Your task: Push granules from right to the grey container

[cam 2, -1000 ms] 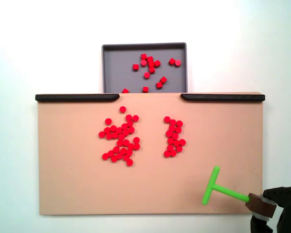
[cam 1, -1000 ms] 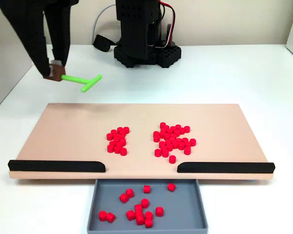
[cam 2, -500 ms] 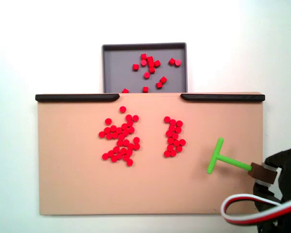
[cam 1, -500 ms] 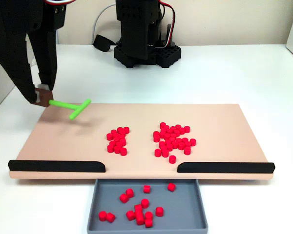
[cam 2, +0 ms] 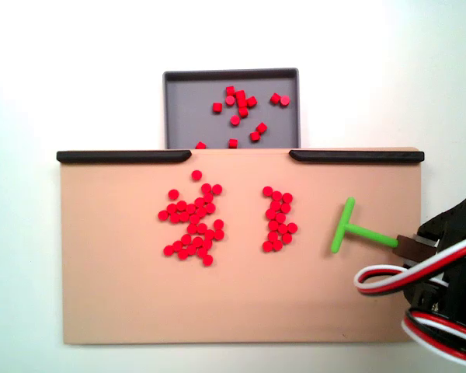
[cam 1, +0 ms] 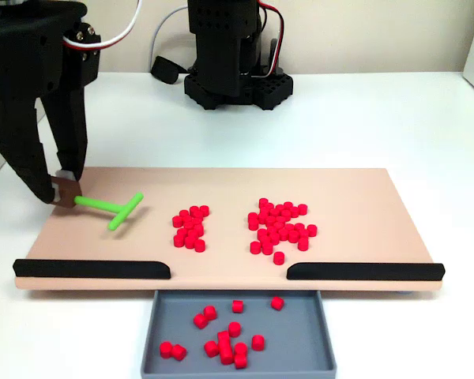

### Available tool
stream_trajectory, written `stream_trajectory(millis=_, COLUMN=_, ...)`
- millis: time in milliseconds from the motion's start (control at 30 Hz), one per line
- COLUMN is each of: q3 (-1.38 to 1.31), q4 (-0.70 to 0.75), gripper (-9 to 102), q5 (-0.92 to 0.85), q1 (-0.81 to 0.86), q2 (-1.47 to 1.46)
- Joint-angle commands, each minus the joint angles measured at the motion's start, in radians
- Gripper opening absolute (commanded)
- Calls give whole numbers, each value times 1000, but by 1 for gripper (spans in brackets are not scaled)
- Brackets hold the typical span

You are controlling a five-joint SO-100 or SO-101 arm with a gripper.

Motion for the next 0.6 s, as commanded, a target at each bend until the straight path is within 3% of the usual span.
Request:
stream_trajectory(millis=0, q3=-61, q4=-5, gripper=0, q5=-663, q1=-14, q2=-6)
stream_trajectory(millis=567, q3=-86, q4=-26, gripper=0, q5=-609, q1=-51, q2=-61)
